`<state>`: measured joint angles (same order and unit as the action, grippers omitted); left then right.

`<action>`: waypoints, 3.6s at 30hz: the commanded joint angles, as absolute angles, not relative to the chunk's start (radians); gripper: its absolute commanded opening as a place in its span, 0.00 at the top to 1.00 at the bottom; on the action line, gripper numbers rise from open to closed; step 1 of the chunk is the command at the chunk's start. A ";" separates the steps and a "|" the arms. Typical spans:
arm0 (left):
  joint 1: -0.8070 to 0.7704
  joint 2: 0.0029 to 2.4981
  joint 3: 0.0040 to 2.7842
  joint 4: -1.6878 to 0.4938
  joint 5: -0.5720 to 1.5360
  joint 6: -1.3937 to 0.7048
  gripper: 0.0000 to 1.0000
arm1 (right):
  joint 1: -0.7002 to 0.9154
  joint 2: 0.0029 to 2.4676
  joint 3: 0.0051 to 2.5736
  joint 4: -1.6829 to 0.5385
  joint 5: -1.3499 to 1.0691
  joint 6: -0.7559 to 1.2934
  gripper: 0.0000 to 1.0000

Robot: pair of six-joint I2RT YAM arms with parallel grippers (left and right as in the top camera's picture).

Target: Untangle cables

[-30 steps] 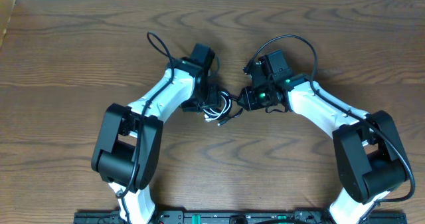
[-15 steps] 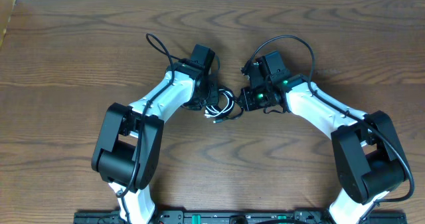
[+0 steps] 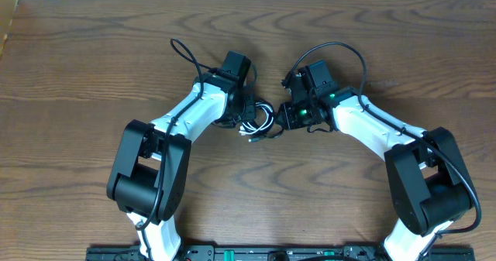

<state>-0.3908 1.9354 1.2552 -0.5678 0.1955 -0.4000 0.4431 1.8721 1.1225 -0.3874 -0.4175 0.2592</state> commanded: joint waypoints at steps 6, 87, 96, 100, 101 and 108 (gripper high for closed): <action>-0.392 1.947 1.251 -0.562 0.181 -0.400 0.75 | 0.451 1.885 1.116 -0.376 -0.417 0.257 0.71; -0.340 1.947 1.252 -0.510 0.859 -0.001 0.92 | 0.368 1.885 1.116 -0.377 -0.468 0.047 0.87; -0.340 1.947 1.252 -0.510 0.844 -0.001 0.92 | 0.369 1.885 1.116 -0.377 -0.470 0.085 0.99; -0.340 1.947 1.252 -0.510 0.844 -0.001 0.92 | 0.369 1.885 1.116 -0.377 -0.479 0.100 0.99; -0.340 1.947 1.252 -0.510 0.844 -0.001 0.92 | 0.369 1.885 1.116 -0.377 -0.485 0.100 0.99; -0.340 1.947 1.252 -0.510 0.843 0.000 0.92 | 0.369 1.885 1.116 -0.377 -0.544 0.099 0.99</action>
